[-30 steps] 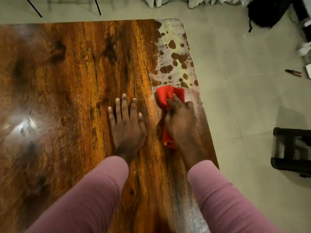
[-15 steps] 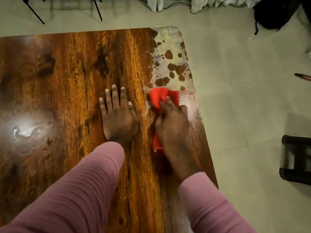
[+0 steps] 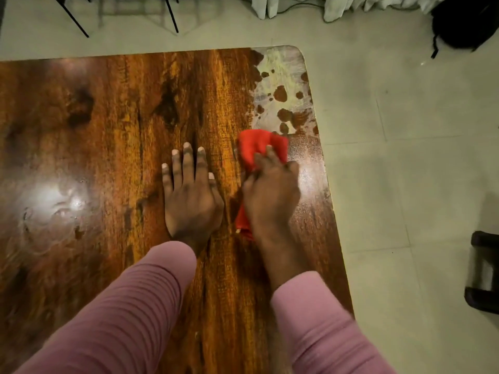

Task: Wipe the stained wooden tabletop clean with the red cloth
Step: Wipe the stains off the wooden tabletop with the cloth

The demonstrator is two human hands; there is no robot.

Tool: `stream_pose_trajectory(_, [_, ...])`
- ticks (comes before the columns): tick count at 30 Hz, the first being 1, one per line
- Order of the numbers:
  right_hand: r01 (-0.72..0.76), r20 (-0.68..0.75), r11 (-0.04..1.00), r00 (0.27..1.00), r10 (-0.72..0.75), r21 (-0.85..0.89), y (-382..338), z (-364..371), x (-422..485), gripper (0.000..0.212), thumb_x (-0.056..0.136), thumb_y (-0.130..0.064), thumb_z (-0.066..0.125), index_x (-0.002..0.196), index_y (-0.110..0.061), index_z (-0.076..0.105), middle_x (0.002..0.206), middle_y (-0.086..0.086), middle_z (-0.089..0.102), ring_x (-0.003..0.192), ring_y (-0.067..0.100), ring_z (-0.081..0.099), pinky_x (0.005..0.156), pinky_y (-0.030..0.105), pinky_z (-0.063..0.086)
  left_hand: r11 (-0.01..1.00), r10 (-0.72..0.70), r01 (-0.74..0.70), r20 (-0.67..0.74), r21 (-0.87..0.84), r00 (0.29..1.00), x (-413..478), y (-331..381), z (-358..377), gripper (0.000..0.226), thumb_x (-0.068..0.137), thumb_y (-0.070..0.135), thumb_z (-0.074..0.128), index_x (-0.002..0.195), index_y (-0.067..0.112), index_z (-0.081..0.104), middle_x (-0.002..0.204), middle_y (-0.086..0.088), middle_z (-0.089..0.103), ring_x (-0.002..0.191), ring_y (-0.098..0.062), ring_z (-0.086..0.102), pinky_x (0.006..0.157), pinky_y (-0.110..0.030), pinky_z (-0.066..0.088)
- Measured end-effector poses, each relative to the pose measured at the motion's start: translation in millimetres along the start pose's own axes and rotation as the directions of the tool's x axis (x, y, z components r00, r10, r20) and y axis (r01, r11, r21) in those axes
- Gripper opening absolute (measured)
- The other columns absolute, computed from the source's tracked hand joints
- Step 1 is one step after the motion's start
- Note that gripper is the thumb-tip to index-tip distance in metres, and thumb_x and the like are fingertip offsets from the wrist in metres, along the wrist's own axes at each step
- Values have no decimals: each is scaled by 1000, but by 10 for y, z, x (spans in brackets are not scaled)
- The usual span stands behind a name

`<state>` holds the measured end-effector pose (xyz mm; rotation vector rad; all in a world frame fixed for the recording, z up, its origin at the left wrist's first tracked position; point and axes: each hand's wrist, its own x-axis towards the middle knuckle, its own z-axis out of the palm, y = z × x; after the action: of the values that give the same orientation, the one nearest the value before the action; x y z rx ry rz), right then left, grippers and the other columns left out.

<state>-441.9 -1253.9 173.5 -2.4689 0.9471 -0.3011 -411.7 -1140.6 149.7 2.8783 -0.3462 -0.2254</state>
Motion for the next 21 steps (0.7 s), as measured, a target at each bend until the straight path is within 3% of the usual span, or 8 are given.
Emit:
stream_pose_trajectory(2, [226,100,974,969,-224,-9,-190,119,-178,33,83,-26,59,115,-20,68,130,-3,59,100,24,52,70,33,51,998,15,-18,45,54,999,6,-26,-3,62,101,36,12,156,11,8,165,-11,0,152,-27,-6,123,-44,-4])
stream_pose_trajectory(5, [348,144,937,927,-345,7,-107,64,-45,34,85,-28,50,113,-22,68,128,-5,61,106,24,52,74,33,52,999,21,-22,21,29,1000,7,-24,-10,58,103,31,17,156,9,10,165,-11,3,152,-27,-4,123,-44,-3])
stream_pose_trajectory(8, [106,-8,994,994,-106,-16,242,-94,316,34,83,-16,64,116,-23,66,125,-2,62,104,25,53,76,36,52,1000,9,-9,-10,-6,1000,-10,-6,-13,56,104,29,22,156,12,14,165,-10,6,152,-26,-1,123,-45,-1])
stream_pose_trajectory(14, [-184,-131,983,975,179,-24,254,-22,631,37,83,-20,62,118,-29,64,118,1,62,99,21,52,75,30,46,1000,23,-23,-28,-5,999,-9,-26,29,60,100,32,15,156,12,16,164,-11,10,152,-28,2,123,-46,2])
stream_pose_trajectory(15, [-144,-90,990,986,143,-7,154,40,559,36,82,-21,64,117,-30,64,120,1,61,99,20,53,74,27,44,1000,23,-23,-29,0,999,-12,-27,34,60,99,33,15,156,12,17,164,-11,11,152,-28,3,123,-47,2])
stream_pose_trajectory(17, [121,19,992,993,-120,-22,11,143,403,34,81,-20,66,114,-27,67,125,-4,62,100,19,52,71,25,39,1000,21,-21,-32,-2,999,-10,-34,43,61,99,34,15,156,12,17,164,-11,11,152,-28,4,123,-47,3])
stream_pose_trajectory(19, [403,152,913,908,-391,-60,22,86,441,31,84,-22,61,114,-27,67,128,-9,60,101,19,51,69,25,39,1000,19,-20,-28,-7,999,-6,-42,43,61,99,35,15,156,12,18,164,-11,12,152,-27,5,123,-47,3])
stream_pose_trajectory(21, [474,206,875,870,-448,-98,212,-40,668,32,87,-22,56,115,-31,66,130,-12,59,103,21,51,71,28,43,1000,25,-25,-27,-5,999,-5,-42,41,61,99,35,15,156,13,18,164,-10,12,152,-27,5,123,-46,3])
